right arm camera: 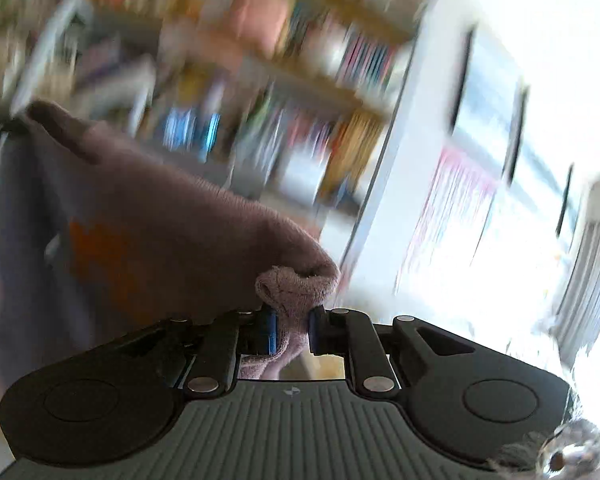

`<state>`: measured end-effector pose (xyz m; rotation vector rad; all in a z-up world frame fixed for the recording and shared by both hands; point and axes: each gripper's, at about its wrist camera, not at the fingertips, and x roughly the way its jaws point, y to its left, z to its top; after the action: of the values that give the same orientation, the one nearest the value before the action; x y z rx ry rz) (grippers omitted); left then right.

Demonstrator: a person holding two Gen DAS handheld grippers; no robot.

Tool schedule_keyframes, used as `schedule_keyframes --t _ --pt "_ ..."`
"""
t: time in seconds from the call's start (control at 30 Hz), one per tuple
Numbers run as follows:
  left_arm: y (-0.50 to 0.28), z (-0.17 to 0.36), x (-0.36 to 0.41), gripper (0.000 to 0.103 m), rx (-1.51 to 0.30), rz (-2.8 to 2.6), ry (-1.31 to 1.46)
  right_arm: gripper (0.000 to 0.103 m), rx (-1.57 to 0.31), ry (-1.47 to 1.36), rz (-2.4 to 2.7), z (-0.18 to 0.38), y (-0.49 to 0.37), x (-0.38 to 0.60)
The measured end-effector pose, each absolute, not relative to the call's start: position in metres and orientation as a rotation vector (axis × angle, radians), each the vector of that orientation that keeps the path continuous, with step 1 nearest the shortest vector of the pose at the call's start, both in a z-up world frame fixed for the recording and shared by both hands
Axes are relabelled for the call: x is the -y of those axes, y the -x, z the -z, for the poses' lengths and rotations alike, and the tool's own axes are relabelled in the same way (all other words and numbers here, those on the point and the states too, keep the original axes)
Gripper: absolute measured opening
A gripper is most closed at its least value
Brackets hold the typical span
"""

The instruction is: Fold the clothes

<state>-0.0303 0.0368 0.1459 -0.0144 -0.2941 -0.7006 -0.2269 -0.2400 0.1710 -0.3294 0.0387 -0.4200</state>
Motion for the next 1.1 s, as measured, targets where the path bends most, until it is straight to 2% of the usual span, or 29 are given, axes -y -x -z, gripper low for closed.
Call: schedule_keyframes --t 0.13,0.2,0.27,0.37,0.53,0.6,0.73,1.1 --pt "0.075 -0.180 -0.077 0.006 0.483 0.698 0.123 0.013 0.250 0.362 0.384 -0.215 0.247 0.216" --pt "0.075 -0.184 -0.089 0.006 0.467 0.689 0.160 0.013 0.317 0.361 0.350 -0.225 0.240 0.211" --pt "0.068 -0.182 -0.100 0.006 0.416 0.670 0.194 0.013 0.302 0.327 0.292 -0.227 0.221 0.214" --pt "0.030 -0.156 -0.108 0.006 0.195 0.570 0.204 0.013 0.140 0.271 0.199 -0.207 0.161 0.222" --pt "-0.069 -0.070 -0.128 0.006 -0.275 0.386 0.241 0.012 -0.226 0.207 0.059 -0.123 0.044 0.222" --pt "-0.095 -0.043 -0.133 0.006 -0.371 0.350 0.255 0.012 -0.357 0.192 0.010 -0.090 -0.001 0.222" --pt "-0.119 -0.032 -0.126 0.006 -0.413 0.326 0.183 0.012 -0.406 0.254 0.036 -0.060 -0.048 0.219" --pt "-0.192 0.007 -0.114 0.007 -0.536 0.290 0.113 0.014 -0.564 0.108 0.043 -0.016 -0.136 0.255"
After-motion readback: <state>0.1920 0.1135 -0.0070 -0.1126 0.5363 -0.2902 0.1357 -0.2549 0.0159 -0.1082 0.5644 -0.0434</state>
